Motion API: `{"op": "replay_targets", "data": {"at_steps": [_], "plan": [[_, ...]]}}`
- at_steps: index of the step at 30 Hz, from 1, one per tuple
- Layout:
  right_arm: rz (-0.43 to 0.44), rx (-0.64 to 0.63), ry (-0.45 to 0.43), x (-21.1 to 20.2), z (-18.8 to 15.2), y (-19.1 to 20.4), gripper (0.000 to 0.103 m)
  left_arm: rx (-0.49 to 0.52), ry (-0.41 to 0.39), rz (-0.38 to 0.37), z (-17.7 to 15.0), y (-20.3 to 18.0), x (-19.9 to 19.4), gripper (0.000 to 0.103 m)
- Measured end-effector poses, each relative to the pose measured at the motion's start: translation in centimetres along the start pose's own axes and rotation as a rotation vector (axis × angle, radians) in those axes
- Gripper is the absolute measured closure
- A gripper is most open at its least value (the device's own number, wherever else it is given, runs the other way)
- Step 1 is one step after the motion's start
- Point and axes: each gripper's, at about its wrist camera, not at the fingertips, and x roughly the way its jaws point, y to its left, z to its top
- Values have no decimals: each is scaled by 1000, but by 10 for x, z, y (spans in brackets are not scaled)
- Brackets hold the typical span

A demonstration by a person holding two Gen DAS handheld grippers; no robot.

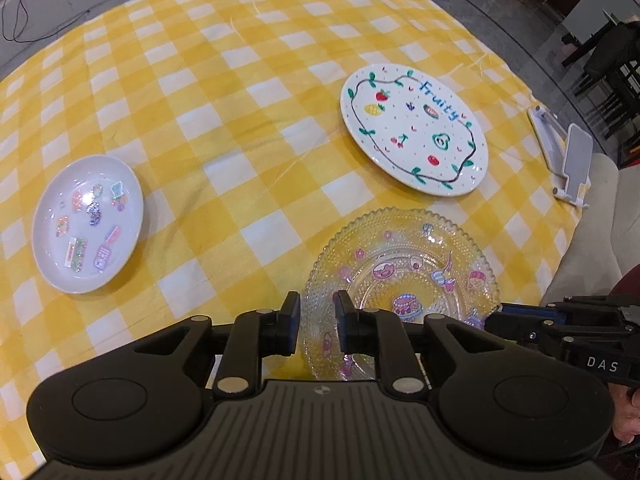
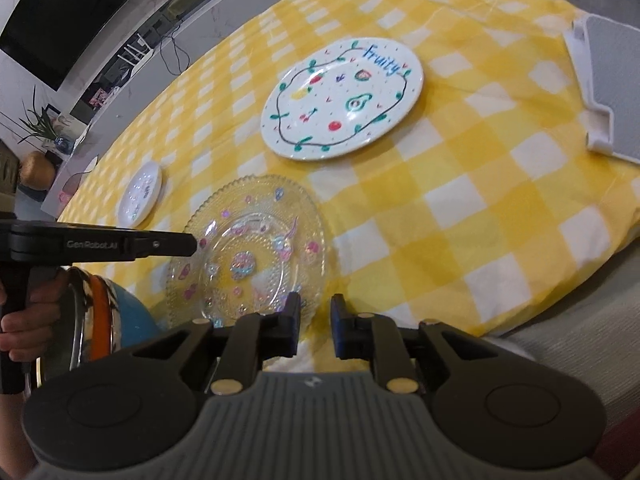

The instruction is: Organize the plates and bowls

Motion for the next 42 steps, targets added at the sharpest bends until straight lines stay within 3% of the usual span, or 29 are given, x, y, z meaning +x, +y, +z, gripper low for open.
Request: {"op": "replay_targets", "data": {"at_steps": [8, 14, 23, 25, 30, 34, 42], "plan": [[21, 17, -46, -14, 8, -4, 83, -74, -102, 8, 0, 2, -21, 59], [24, -12, -112, -36, 31, -15, 81, -247, -176, -18, 5, 20, -35, 59], [84, 27, -143, -44, 89, -50, 76, -388, -281, -183, 23, 40, -43, 59], [85, 30, -130, -37, 99, -59, 76, -379, -276, -206, 30, 37, -39, 59], [127, 79, -69, -8, 118, -79, 78, -300, -244, -132, 52, 25, -27, 64], [135, 79, -62, 3, 131, -87, 78, -322, -208, -152, 64, 28, -15, 65], [153, 159, -34, 17, 135, -102, 81, -297, -143, -107, 82, 15, 7, 66]]}}
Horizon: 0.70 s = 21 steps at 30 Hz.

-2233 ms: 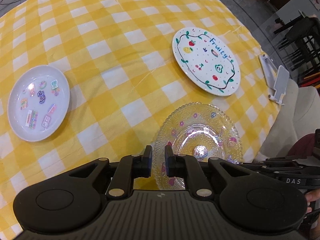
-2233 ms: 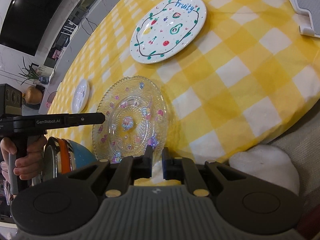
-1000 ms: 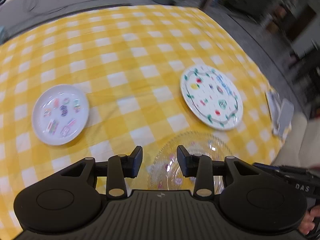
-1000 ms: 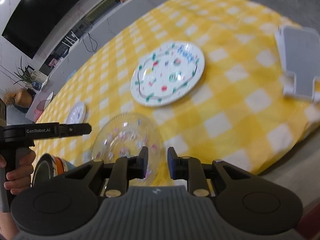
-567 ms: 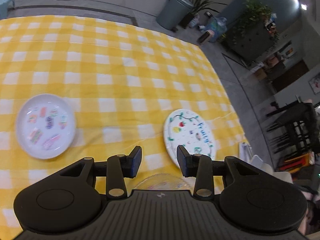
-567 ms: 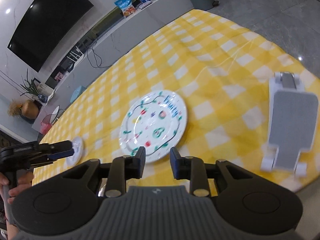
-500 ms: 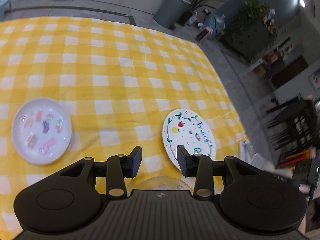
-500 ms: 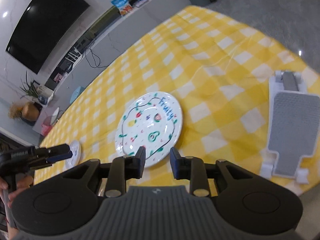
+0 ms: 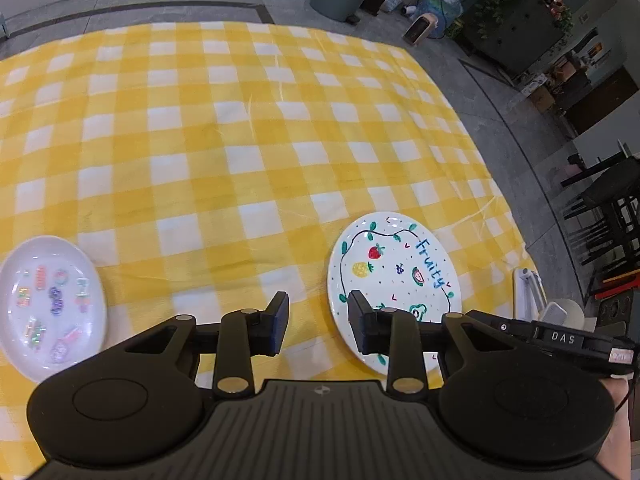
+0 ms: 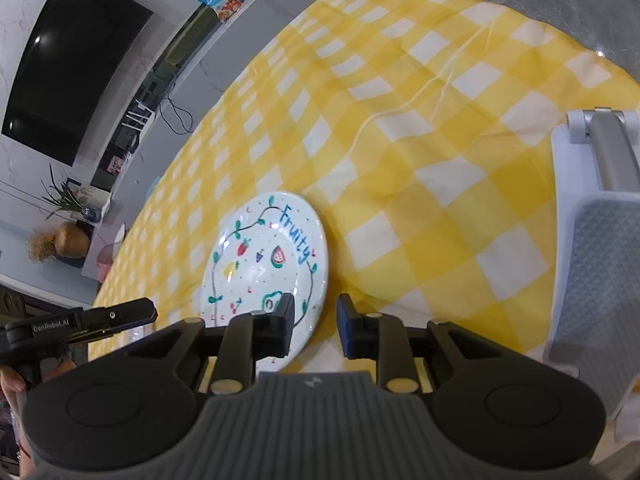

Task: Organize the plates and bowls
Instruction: 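Grasp the rim of the stacked Fruity plate with both grippers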

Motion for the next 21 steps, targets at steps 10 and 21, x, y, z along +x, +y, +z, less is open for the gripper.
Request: {"op": "replay_targets", "data": {"at_steps": [10, 21], "plan": [[70, 147, 17, 11, 12, -24, 86, -120, 58, -36, 2, 5, 29, 75], [118, 235, 1, 18, 18, -36, 95, -277, 81, -119, 5, 26, 48, 82]]}}
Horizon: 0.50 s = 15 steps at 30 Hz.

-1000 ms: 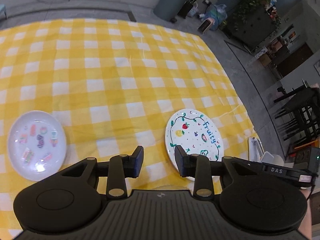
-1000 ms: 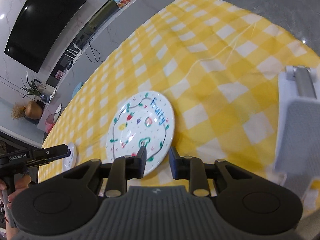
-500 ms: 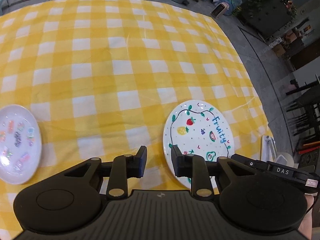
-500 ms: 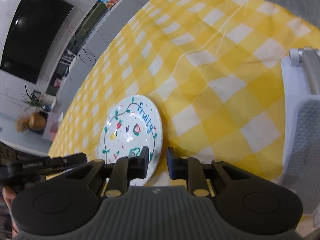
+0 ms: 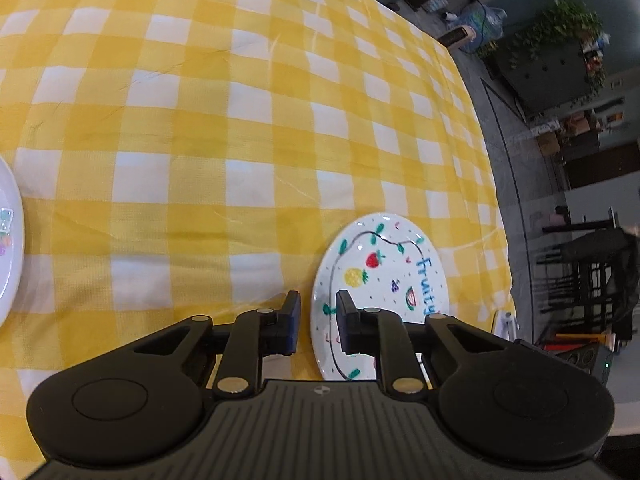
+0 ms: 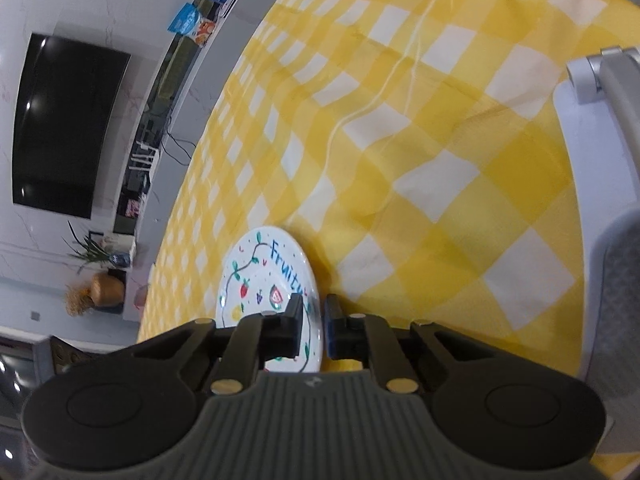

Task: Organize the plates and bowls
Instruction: 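Grasp the rim of the stacked Fruity plate with both grippers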

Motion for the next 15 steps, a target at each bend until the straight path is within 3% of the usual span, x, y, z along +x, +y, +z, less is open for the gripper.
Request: {"op": "replay_targets", "data": {"at_steps": [8, 15], "plan": [[-1, 17, -12, -1, -1, -1, 99, -49, -16, -42, -2, 9, 4, 94], [-5, 11, -14, -2, -2, -1, 98, -53, -17, -49, -4, 8, 6, 94]]}}
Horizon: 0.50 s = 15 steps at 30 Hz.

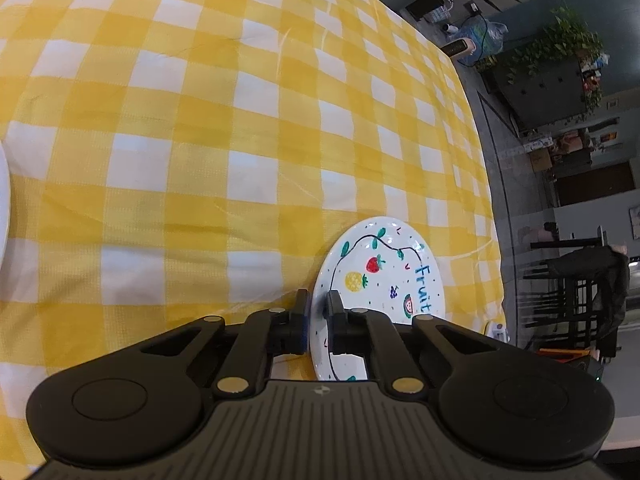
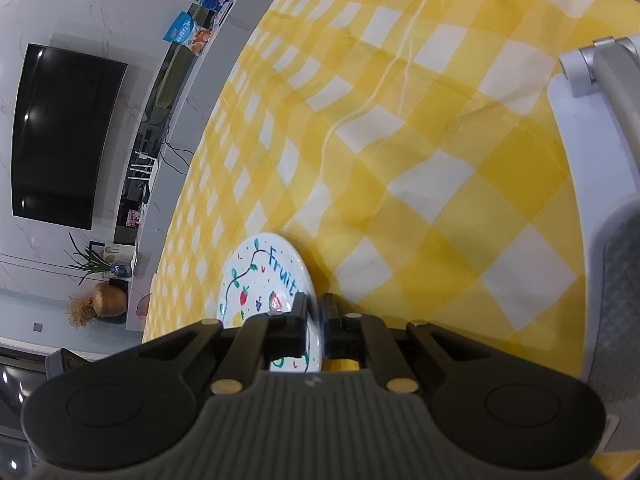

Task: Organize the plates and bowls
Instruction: 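Grasp the rim of the stacked Fruity plate with both grippers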

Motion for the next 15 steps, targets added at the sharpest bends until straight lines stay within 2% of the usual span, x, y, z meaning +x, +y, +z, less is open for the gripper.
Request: {"op": "replay_targets", "data": {"at_steps": [7, 15], "plan": [[-19, -28, 20, 1, -2, 6, 99, -10, -14, 14, -1, -3, -2, 94], [15, -21, 20, -5, -4, 10, 100, 7, -3, 14, 0, -8, -8, 94]]}}
